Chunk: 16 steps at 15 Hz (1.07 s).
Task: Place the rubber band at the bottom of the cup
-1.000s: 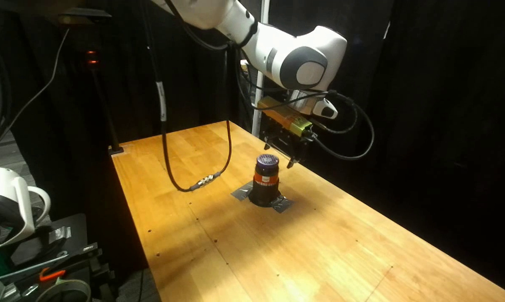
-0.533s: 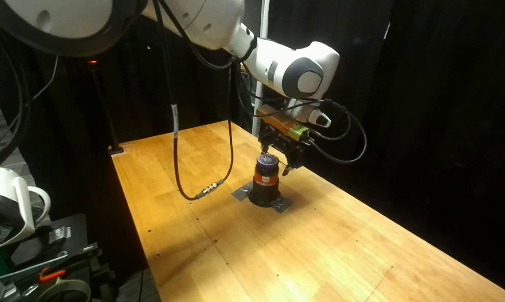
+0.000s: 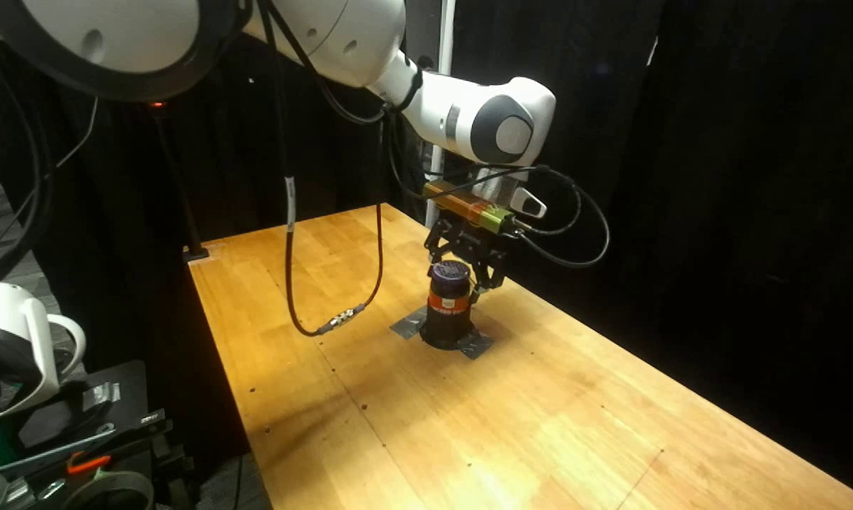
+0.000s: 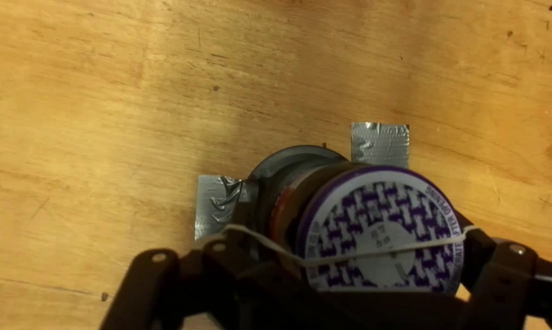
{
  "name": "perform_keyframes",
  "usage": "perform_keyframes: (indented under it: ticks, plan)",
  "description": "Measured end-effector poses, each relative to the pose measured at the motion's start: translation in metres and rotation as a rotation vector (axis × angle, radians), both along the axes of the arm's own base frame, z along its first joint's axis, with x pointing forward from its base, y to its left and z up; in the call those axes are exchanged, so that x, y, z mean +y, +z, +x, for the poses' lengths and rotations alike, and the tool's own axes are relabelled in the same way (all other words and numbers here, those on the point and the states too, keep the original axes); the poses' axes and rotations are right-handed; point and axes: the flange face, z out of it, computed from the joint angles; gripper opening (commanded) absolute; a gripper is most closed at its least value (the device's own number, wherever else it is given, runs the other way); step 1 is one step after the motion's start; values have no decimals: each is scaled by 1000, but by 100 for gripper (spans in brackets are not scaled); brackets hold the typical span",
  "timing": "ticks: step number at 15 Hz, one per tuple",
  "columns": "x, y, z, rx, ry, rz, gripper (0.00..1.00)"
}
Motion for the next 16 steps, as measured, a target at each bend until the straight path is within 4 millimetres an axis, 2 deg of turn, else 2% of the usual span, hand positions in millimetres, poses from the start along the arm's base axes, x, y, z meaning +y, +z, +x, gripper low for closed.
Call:
perform_keyframes:
  ticks: [3,8,9,10,12,16]
  plan:
    - [-3,0,-13,23,14,-25,100]
    - [-21,-2,-49,46,28,-60,100]
    - [-23,-1,-55,25,27,-61,96]
    - [-25,-1,-59,-7,27,-59,75]
    - [-27,0,-66,-91,26,-51,70]
    - [-31,0,-83,-310,41,-36,36]
